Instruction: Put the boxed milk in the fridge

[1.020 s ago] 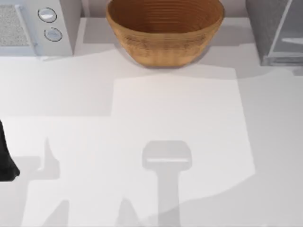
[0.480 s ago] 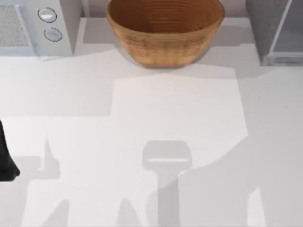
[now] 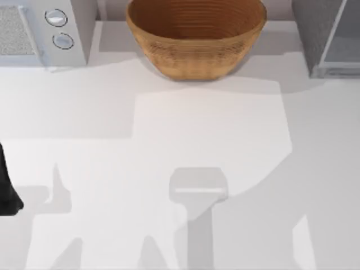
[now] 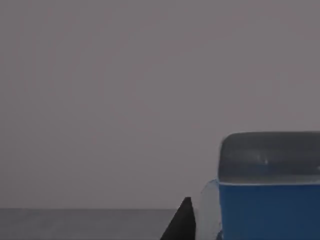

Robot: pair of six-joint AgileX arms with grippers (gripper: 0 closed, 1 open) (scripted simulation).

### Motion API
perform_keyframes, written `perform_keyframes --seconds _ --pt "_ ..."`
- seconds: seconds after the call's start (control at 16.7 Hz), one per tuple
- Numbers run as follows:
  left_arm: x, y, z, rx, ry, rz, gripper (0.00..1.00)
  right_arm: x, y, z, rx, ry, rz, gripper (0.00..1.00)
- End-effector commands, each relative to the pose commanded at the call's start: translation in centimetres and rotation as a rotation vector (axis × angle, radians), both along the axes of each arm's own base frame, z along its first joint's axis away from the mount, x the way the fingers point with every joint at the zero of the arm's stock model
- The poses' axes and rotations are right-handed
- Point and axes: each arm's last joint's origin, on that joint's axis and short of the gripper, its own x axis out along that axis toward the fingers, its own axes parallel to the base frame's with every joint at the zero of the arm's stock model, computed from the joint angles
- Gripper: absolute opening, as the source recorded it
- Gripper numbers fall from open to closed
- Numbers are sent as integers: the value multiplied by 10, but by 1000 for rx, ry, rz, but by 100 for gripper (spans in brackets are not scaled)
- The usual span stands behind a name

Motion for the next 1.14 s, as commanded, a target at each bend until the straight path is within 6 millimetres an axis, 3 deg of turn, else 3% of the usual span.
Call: perform_keyframes --seconds 0.78,1.14 --pt "0 0 0 0 0 0 100 0 0 0 0 0 0 98" --pt "0 0 0 0 0 0 100 0 0 0 0 0 0 100"
